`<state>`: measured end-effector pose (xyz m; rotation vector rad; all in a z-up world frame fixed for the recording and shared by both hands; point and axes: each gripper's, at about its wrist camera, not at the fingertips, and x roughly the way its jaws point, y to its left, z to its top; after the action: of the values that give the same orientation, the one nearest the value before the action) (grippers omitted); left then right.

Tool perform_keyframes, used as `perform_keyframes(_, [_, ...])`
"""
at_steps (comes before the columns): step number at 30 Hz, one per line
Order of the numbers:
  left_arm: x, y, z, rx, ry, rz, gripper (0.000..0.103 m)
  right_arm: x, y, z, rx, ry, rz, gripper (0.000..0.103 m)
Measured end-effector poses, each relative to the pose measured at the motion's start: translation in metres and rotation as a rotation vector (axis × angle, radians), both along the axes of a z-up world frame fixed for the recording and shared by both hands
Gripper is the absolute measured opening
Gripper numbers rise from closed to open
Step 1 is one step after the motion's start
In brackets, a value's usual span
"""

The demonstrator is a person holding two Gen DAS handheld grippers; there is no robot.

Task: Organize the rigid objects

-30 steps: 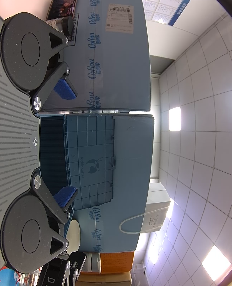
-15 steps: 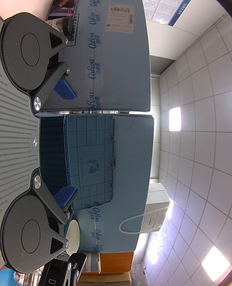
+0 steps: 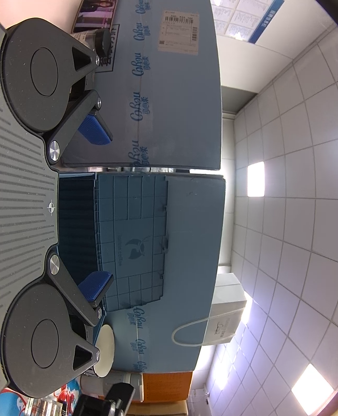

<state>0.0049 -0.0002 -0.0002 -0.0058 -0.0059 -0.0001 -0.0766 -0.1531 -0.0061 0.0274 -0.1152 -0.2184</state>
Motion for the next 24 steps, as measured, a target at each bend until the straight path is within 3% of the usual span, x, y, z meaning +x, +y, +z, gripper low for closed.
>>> perform_keyframes(7, [-0.009, 0.001, 0.0, 0.008, -0.033, 0.021, 0.103, -0.014, -0.006, 0.002, 0.036, -0.088, -0.009, 0.103])
perform_keyframes(15, [-0.013, 0.007, -0.001, 0.009, -0.018, -0.051, 0.103, -0.041, -0.028, 0.027, 0.055, -0.116, -0.033, 0.103])
perform_keyframes(21, [-0.013, 0.002, 0.0, 0.051, 0.031, -0.174, 0.103, -0.069, -0.073, 0.048, 0.07, -0.067, -0.091, 0.103])
perform_keyframes(24, [-0.013, -0.006, 0.001, 0.078, 0.07, -0.142, 0.103, -0.079, -0.101, 0.056, 0.062, -0.001, -0.114, 0.103])
